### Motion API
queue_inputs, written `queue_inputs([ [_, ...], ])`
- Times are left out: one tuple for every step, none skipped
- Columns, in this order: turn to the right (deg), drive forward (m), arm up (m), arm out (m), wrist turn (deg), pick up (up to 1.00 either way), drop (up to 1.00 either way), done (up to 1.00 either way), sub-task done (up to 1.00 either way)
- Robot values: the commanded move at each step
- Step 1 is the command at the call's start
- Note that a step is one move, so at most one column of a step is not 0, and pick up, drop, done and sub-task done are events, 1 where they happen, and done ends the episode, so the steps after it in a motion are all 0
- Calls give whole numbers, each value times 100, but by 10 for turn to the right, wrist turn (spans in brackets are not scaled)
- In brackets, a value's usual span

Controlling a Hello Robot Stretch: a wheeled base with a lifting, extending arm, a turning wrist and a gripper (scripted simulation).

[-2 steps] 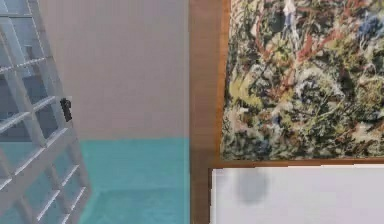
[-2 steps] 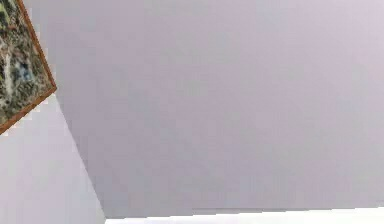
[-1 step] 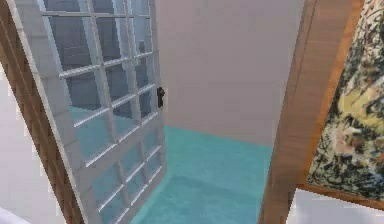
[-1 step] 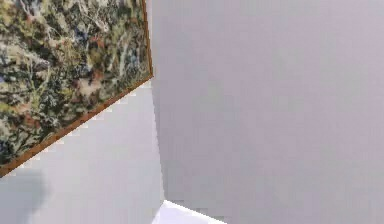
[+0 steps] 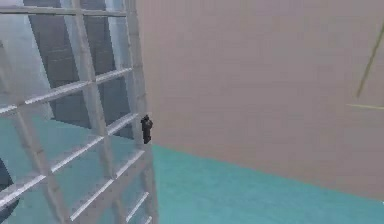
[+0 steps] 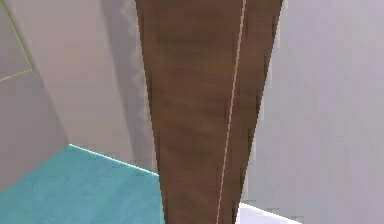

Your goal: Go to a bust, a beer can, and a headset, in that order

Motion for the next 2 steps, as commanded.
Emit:
queue_inputs([
  [60,0,0,0,0,0,0,0,0],
  [0,100,0,0,0,0,0,0,0],
])
